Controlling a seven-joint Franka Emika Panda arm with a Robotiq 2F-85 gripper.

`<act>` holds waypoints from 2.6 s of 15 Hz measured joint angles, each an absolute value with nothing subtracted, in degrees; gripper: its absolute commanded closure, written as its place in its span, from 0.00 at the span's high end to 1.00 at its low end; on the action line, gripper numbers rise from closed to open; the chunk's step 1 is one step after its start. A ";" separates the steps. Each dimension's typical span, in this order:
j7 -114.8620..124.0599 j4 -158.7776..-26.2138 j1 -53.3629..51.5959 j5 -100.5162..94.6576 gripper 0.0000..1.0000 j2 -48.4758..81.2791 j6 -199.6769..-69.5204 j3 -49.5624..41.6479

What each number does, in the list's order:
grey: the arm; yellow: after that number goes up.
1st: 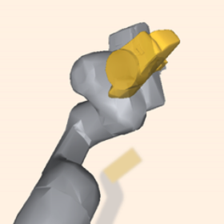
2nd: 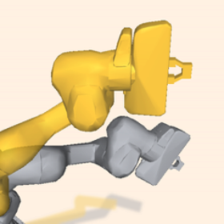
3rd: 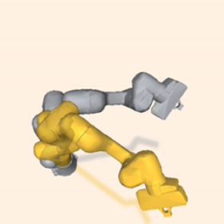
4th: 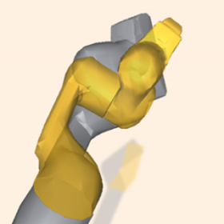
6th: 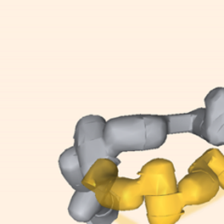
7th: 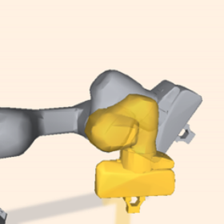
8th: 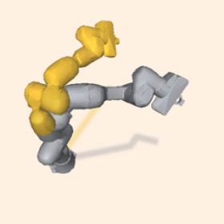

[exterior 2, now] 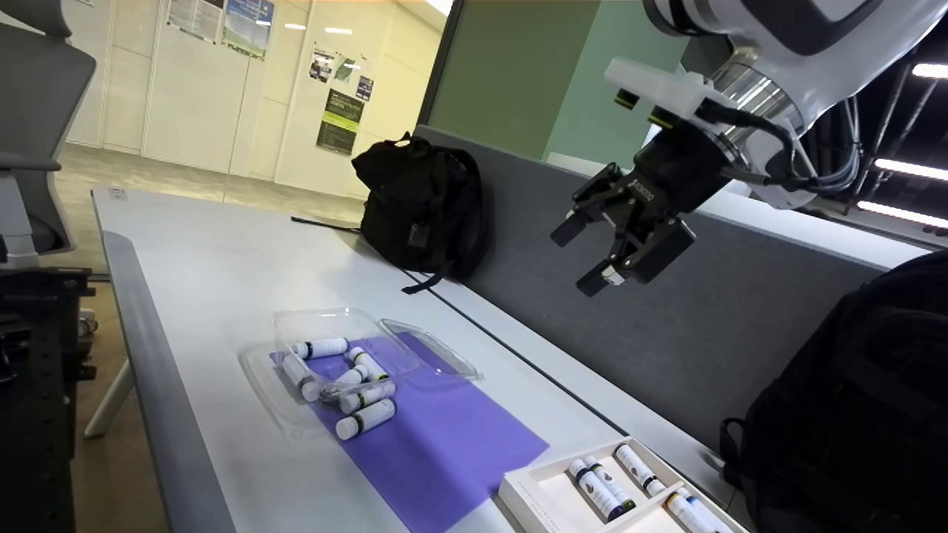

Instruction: Close the clear container

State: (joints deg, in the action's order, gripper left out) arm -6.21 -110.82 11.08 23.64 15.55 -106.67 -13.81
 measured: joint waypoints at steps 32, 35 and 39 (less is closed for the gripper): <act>-12.05 -46.91 17.04 25.30 1.00 76.58 -79.49 3.28; -12.05 -44.42 17.11 24.61 1.00 78.39 -78.10 3.44; -11.74 -41.35 17.60 24.68 1.00 80.67 -76.80 4.40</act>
